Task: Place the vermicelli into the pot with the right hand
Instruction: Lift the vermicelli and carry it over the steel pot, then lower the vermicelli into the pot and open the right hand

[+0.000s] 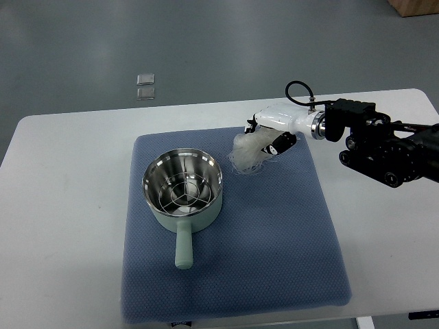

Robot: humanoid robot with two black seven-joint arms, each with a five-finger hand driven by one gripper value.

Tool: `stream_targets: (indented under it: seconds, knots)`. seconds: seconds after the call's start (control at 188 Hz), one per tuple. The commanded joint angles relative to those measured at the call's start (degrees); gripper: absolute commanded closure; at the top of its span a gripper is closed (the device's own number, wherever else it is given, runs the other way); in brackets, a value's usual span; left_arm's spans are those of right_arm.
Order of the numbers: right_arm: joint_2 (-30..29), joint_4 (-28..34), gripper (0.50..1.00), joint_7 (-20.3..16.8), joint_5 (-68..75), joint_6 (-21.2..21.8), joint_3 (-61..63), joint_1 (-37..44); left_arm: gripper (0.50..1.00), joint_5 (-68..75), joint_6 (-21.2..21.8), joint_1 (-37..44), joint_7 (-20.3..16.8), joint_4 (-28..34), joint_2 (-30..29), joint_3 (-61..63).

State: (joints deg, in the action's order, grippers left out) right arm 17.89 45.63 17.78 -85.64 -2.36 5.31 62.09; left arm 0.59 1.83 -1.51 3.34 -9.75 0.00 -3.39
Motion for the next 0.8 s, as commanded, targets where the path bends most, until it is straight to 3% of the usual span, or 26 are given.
stream_targets:
  seconds: [0.0, 0.229, 0.489, 0.797]
  knots:
    - [2.1, 3.1, 1.000, 0.6, 2.4, -0.5, 3.1, 1.7, 0.500, 0.0, 0.0, 0.0, 0.0, 0.0, 0.0, 0.1]
    - [5.6, 12.5, 1.000, 2.3, 5.6, -0.4, 6.0, 6.0, 0.500, 0.0, 0.0, 0.0, 0.0, 0.0, 0.0, 0.1]
    - [3.6, 19.7, 1.000, 3.6, 5.4, 0.2, 5.3, 8.5, 0.500, -0.1, 0.1, -0.1, 0.0, 0.1, 0.0, 0.1]
    - [-3.8, 19.1, 1.000, 3.3, 2.3, 0.9, -0.9, 8.4, 0.500, 0.0, 0.1, -0.1, 0.0, 0.0, 0.0, 0.0]
